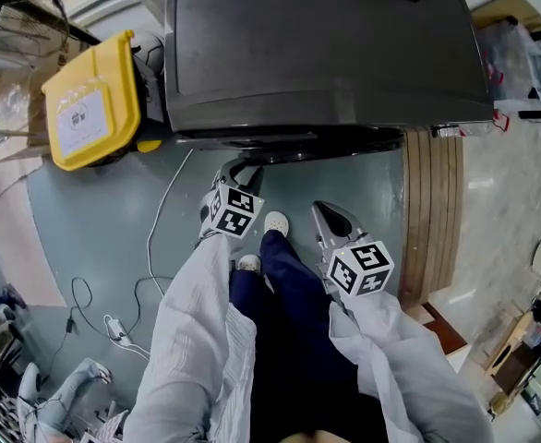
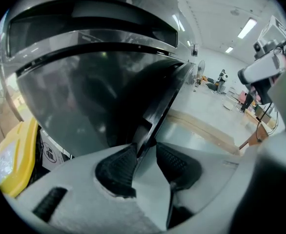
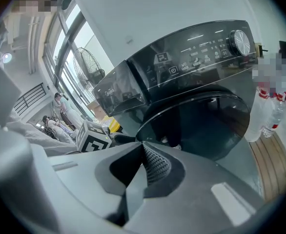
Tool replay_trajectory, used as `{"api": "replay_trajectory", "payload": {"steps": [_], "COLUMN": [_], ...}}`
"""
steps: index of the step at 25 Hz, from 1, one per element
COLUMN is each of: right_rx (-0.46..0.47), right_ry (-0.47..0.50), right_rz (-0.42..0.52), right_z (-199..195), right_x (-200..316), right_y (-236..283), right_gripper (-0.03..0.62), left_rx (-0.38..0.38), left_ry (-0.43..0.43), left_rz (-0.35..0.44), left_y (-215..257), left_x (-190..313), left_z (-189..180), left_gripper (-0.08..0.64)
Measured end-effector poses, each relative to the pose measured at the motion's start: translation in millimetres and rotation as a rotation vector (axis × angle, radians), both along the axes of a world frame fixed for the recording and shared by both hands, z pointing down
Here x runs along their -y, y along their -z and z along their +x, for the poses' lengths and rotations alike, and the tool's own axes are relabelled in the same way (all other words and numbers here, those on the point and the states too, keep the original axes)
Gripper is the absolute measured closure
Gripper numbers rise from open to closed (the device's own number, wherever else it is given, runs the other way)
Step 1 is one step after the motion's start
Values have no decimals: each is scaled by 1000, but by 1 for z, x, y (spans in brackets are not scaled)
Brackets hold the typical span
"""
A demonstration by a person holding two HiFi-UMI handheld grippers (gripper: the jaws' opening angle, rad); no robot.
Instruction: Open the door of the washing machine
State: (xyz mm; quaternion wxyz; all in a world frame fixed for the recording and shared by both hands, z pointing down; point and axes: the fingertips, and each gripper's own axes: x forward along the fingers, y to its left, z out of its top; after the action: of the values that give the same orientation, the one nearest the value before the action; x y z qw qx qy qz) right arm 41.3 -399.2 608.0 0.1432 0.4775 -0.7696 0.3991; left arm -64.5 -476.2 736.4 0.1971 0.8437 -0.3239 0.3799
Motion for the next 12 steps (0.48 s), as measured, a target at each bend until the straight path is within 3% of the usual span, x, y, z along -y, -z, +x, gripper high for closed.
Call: {"api": "replay_trajectory", "payload": {"steps": [12], "right_rx": [-26], "right_ry": [-83], "right_rz": [3], "right_z": [-12], "right_x": [-63], "right_y": [4], "right_gripper": [584], "left_rx": [3], "left_ry": [-26], "left_rz": [14], "left_y": [-5], "left_x": [-53], "left_z": [-1], "left_gripper": [453]}}
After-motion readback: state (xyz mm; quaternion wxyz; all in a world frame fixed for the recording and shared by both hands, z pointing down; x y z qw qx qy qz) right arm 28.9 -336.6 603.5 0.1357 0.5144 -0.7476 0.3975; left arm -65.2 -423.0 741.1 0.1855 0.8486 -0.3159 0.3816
